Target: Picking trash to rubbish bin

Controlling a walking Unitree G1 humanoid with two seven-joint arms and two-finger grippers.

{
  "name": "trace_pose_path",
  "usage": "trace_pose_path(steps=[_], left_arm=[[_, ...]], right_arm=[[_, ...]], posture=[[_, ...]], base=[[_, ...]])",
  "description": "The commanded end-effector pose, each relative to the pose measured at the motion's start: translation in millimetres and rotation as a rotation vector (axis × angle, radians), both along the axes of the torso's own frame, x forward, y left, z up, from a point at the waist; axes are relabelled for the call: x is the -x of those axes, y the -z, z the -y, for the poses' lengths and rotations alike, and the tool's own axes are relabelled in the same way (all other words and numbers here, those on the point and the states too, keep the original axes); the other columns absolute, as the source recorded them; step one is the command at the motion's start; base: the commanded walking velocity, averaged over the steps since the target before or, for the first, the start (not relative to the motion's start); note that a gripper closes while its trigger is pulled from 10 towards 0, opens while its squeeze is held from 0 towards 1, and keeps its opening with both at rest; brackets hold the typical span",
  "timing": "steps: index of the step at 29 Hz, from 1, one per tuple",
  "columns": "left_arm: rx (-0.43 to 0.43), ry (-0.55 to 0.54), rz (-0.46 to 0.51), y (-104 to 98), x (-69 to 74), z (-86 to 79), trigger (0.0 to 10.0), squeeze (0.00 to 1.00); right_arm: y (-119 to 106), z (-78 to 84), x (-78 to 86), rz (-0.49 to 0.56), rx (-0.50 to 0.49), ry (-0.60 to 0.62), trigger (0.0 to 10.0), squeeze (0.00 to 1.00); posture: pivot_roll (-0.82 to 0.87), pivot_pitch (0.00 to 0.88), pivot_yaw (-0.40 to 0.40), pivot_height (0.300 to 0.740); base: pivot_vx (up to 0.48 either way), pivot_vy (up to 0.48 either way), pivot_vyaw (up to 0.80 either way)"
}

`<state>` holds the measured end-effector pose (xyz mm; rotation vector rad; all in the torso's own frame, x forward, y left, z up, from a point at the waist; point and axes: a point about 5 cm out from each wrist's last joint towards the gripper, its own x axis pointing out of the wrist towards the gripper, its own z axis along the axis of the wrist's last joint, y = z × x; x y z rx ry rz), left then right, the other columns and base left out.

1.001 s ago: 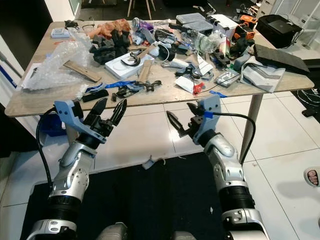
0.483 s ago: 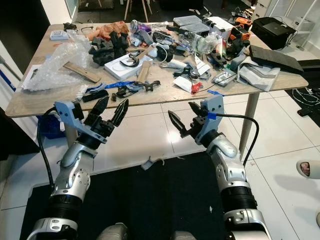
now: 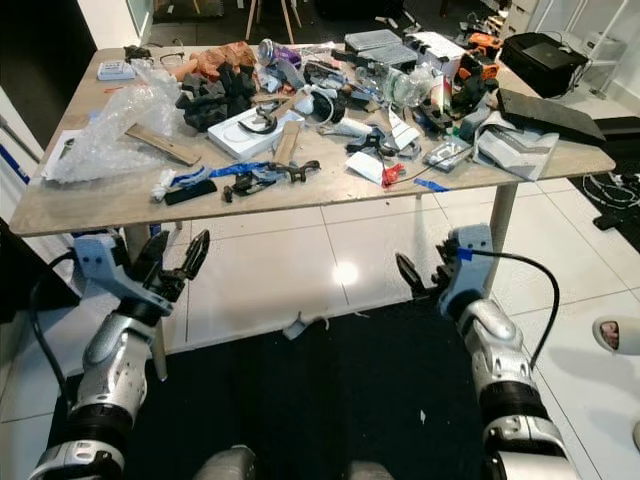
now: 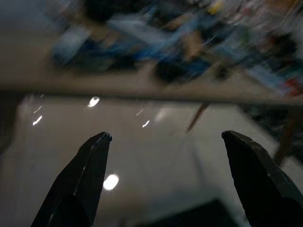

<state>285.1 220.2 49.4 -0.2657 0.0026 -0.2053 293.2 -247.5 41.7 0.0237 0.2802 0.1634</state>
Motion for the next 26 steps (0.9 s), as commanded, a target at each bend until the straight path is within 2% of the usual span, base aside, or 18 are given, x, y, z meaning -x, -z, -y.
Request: trace_pose_path(steps=[1,2,9,11,12,13,18,23,26], left_arm=[[-0.025,-0.023,-0.037,7,4.2,-5.2,10.0,0.0],[-0.037,-0.055,-0.082,15,6.6,-9.5,10.0,0.0],[-0.065,-0.132,-0.197,28,7.7,-19.4,10.0,0.0],[-0.078,-0.169,-0.289,37,12.0,-28.8,10.0,0.0],[-0.078,-0.169,-0.289,37,12.0,-28.8,10.0,0.0],[-0.081,-0.186,-0.33,41,14.7,-33.3,10.0,0.0],[-0.102,-0.204,-0.395,46,18.2,-39.2,10.0,0.0],[-0.139,-0.205,-0.459,47,14.7,-41.4,10.0,0.0],[-0.139,-0.246,-0.501,49,15.7,-45.9,10.0,0.0]], right_arm=[[8,6.9,7.0,-0.032,0.016,0.035,10.0,0.0],[11,9.7,9.5,-0.045,0.022,0.049,10.0,0.0],[17,16.0,9.2,-0.097,0.049,0.094,10.0,0.0],[23,21.1,10.3,-0.164,0.07,0.142,10.0,0.0],[23,21.1,10.3,-0.164,0.07,0.142,10.0,0.0],[26,24.3,12.6,-0.195,0.079,0.168,10.0,0.0],[30,29.4,16.5,-0.238,0.099,0.2,10.0,0.0],[36,36.3,22.3,-0.308,0.135,0.251,10.0,0.0],[37,38.2,23.1,-0.332,0.149,0.285,10.0,0.0]], posture=[[0.01,0.0,-0.026,0.74],[0.01,0.0,-0.026,0.74],[0.01,0.0,-0.022,0.74],[0.01,0.0,-0.022,0.74],[0.01,0.0,-0.022,0.74],[0.01,0.0,-0.018,0.74],[0.01,0.0,-0.014,0.74],[0.01,0.0,-0.014,0.74],[0.02,0.0,-0.015,0.74]], base=[[0.0,0.0,0.0],[0.0,0.0,0.0],[0.0,0.0,0.0],[0.0,0.0,0.0],[0.0,0.0,0.0],[0.0,0.0,0.0],[0.0,0.0,0.0],[0.0,0.0,0.0],[0.0,0.0,0.0]])
